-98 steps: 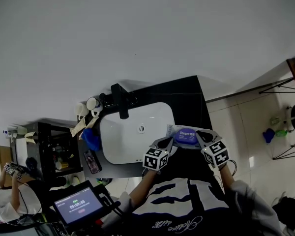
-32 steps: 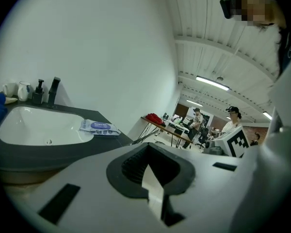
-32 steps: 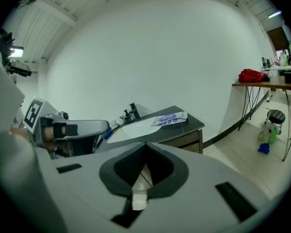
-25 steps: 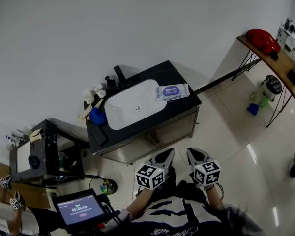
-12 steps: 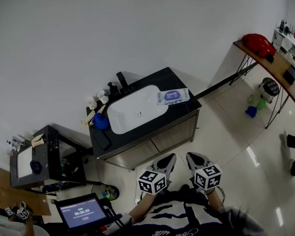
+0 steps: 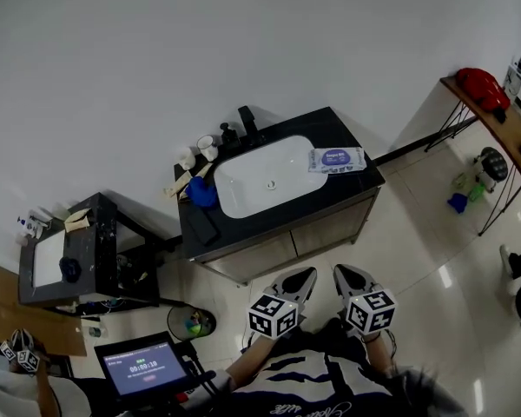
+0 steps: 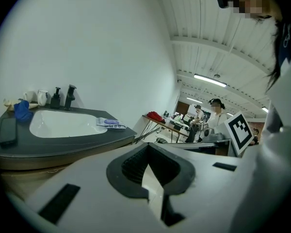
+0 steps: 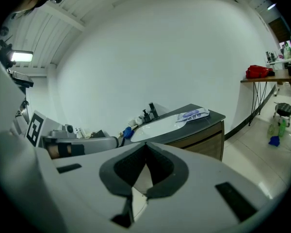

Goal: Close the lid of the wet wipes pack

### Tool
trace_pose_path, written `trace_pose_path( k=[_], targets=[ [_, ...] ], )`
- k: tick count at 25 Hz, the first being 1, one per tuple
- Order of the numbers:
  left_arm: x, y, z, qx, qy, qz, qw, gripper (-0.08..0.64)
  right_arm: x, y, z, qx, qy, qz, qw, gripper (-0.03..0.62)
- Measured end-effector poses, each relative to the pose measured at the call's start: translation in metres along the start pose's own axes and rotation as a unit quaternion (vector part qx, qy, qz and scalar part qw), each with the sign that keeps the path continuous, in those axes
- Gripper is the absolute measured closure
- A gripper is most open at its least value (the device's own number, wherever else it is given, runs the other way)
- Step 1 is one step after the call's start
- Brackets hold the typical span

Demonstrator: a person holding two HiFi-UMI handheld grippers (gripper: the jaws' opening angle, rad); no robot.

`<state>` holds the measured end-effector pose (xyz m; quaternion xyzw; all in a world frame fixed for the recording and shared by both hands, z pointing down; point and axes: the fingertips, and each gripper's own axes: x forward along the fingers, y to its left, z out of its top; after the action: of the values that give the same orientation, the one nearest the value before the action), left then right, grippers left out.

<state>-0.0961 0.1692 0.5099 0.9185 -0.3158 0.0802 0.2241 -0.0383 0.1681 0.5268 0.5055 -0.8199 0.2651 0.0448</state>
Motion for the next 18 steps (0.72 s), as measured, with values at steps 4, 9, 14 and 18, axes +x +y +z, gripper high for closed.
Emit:
trace_pose_path(
  k=[4,9,14,18],
  targets=[
    [-0.01,0.01,0.001,-0.006,-0.003,0.001,1.0,0.56,0.006,0.013,-0.002,-0.003,0.004,-0.001,1.0,0.597],
    [-0.011,0.011,-0.007,-0.008,0.003,-0.012,0.9999,0.56,0.005,0.016,-0.01,-0.002,0.005,-0.01,1.0,0.597],
    [-0.006,0.007,-0.014,-0.006,0.011,-0.031,0.9994,0.56,-0.001,0.012,-0.016,0.002,0.003,-0.027,1.0,0.597],
    [-0.003,0.006,-0.011,-0.008,0.012,-0.041,0.9991,0.56,-0.005,0.008,-0.014,0.006,0.0,-0.04,0.999,0.597]
  ],
)
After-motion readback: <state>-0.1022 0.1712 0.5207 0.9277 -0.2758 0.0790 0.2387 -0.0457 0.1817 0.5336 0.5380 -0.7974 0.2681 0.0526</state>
